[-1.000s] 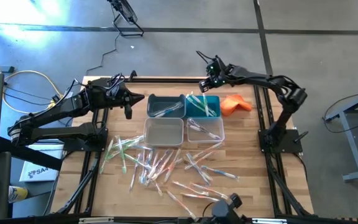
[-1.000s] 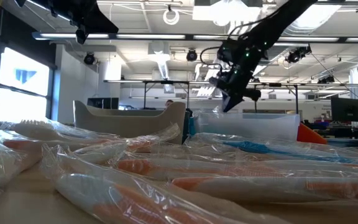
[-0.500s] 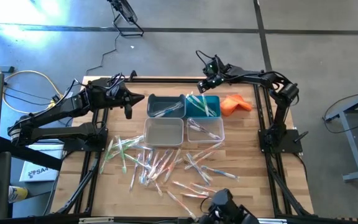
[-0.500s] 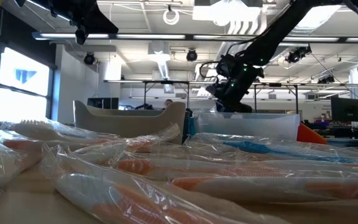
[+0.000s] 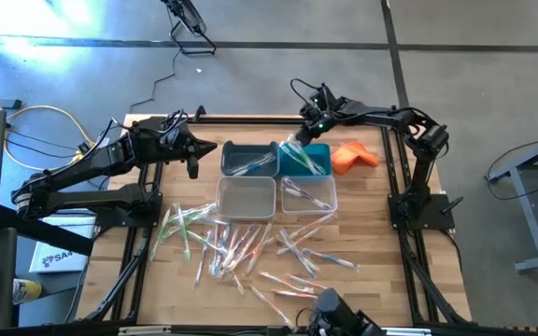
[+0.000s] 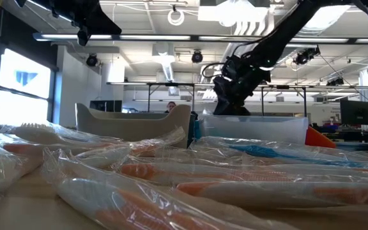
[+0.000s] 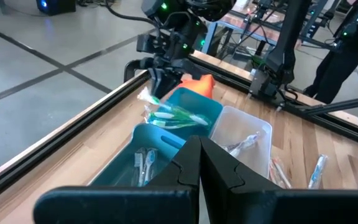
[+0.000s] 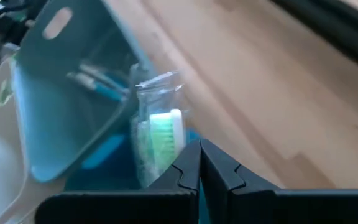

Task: Pick & Place Toothbrushes
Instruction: Put the green toothbrush into the blue bin, then put the blue toothbrush into the dark blue bin

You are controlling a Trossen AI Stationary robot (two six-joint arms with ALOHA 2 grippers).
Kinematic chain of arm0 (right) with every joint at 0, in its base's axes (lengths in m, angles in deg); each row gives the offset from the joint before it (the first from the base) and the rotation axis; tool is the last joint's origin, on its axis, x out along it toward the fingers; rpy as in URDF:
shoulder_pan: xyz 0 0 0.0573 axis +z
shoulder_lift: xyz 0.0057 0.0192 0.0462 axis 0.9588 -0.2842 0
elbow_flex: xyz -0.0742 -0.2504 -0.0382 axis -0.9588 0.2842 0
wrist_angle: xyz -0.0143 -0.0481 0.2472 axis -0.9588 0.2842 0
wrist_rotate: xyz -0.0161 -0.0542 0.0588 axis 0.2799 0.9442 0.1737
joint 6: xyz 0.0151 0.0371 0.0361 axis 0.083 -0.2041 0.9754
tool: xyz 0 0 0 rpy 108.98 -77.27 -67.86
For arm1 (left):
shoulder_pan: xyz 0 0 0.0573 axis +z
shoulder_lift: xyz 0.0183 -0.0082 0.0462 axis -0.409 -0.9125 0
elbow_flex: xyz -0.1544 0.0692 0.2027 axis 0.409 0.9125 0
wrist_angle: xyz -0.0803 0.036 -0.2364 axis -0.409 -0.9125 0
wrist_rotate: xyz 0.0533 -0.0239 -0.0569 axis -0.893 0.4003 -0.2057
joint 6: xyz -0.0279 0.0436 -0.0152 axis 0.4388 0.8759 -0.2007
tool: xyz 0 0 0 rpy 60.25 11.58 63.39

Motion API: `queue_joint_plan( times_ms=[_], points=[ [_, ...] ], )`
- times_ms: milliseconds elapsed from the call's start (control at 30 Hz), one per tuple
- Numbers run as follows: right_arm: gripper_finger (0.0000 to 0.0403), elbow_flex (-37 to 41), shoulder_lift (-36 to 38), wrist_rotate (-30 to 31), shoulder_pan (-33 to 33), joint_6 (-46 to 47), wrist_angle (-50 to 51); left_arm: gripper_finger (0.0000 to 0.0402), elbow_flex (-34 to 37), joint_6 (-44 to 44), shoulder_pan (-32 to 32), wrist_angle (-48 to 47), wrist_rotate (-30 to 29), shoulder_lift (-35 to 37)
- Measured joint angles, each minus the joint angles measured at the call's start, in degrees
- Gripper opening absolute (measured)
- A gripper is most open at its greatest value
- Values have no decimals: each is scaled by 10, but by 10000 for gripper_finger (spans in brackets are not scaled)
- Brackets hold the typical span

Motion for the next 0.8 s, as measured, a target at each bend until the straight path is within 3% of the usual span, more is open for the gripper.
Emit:
queue_joint_plan(
  times_ms=[400,567,800],
  points=[
    [2,0,2,-7,45,-16,0,0,0,0,0,0,0,0],
    [2,0,29,69,51,-30,2,0,0,0,0,0,0,0],
    [2,0,130,169,51,-46,13,0,0,0,0,0,-1,0]
  ],
)
